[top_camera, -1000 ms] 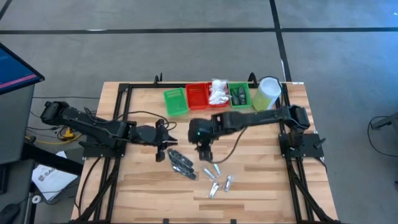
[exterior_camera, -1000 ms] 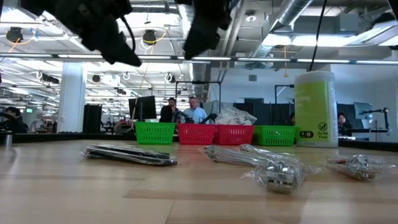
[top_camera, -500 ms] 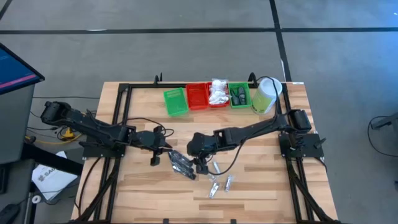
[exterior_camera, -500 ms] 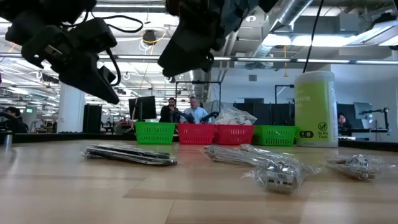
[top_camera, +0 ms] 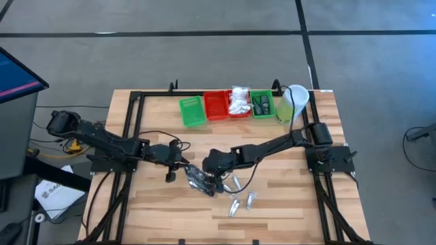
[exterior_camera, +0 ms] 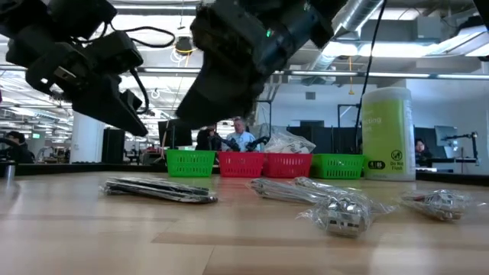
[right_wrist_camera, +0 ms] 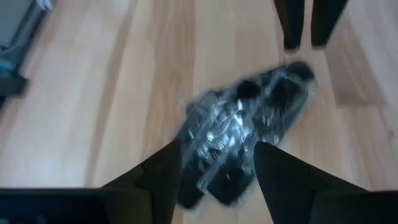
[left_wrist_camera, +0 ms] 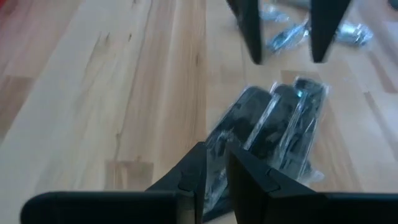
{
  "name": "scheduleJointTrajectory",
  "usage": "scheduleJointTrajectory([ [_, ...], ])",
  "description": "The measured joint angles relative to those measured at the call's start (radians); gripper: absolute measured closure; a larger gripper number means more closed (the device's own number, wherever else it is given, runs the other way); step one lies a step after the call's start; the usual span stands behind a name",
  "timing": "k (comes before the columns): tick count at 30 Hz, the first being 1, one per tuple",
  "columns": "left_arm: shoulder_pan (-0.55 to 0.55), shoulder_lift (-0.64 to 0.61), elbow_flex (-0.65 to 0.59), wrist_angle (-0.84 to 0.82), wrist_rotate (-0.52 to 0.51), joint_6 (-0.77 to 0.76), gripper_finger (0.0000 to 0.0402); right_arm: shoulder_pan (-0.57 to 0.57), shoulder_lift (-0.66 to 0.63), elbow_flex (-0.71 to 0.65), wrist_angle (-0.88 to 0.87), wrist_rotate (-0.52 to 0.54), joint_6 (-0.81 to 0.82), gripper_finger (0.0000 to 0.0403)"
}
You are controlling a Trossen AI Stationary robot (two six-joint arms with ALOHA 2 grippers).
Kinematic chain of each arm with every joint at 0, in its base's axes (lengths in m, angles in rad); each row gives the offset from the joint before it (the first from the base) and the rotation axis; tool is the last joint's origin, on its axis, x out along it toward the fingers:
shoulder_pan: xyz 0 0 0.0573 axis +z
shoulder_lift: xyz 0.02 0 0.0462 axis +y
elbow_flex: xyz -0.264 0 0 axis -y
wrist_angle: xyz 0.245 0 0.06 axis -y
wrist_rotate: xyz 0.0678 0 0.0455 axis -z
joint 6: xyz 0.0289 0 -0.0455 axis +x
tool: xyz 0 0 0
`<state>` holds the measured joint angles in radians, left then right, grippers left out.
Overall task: Pick & Place Travel size toiletries
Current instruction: Put the black comb into the left red bin
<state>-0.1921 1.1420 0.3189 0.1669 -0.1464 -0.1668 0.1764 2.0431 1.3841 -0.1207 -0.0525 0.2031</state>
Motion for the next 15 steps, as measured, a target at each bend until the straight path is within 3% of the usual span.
scheduleJointTrajectory([
  [7,-0.005,0.121,-0.001,0.086,0.022,-0.035,0.0349,0.000,0.051,-0.007,0.015,0.000,0.000,0.0171],
  [15,-0.067,0.173,0.000,0.139,0.047,-0.085,0.0349,0.000,0.114,0.005,0.103,0.000,0.000,0.0171],
])
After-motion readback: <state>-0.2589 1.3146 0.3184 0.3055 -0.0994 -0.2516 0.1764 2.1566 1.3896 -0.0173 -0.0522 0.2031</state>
